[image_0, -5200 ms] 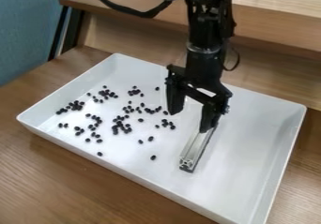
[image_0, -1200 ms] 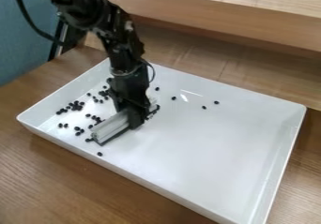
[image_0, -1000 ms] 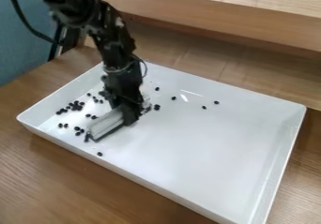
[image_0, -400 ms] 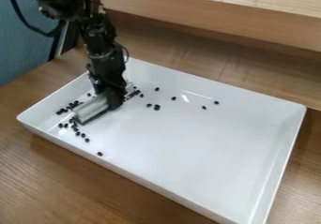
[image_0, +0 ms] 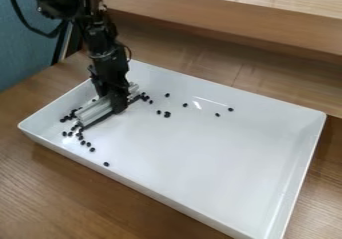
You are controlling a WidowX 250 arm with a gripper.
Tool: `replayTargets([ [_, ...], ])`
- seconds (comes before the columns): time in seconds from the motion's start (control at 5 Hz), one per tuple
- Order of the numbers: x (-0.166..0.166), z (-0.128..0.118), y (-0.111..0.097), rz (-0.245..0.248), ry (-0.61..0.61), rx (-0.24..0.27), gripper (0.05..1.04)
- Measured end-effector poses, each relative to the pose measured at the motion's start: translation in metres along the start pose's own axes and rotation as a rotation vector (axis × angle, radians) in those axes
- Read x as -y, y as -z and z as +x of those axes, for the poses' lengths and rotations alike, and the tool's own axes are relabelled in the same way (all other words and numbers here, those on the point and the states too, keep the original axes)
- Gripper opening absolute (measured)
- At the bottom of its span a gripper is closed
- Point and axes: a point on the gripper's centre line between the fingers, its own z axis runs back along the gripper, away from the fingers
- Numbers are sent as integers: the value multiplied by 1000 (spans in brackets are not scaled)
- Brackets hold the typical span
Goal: Sweep into pile
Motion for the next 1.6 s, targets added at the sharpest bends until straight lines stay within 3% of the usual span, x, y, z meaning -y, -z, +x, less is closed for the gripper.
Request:
replayTargets([
  [0.4,20,3,-4,-59,3,-2,977],
  [0.6,25,2,-9,-79,-9,-15,995],
  [0.8,22,0,-18,-73,-42,-68,999],
  [1.0,19,5,-40,-73,-55,-60,999],
  [1.2,6,3,-68,-86,-99,8,999],
  [1.4,7,1,-73,-132,-104,31,999],
  [1.6,31,12,-72,-151,-42,6,999],
])
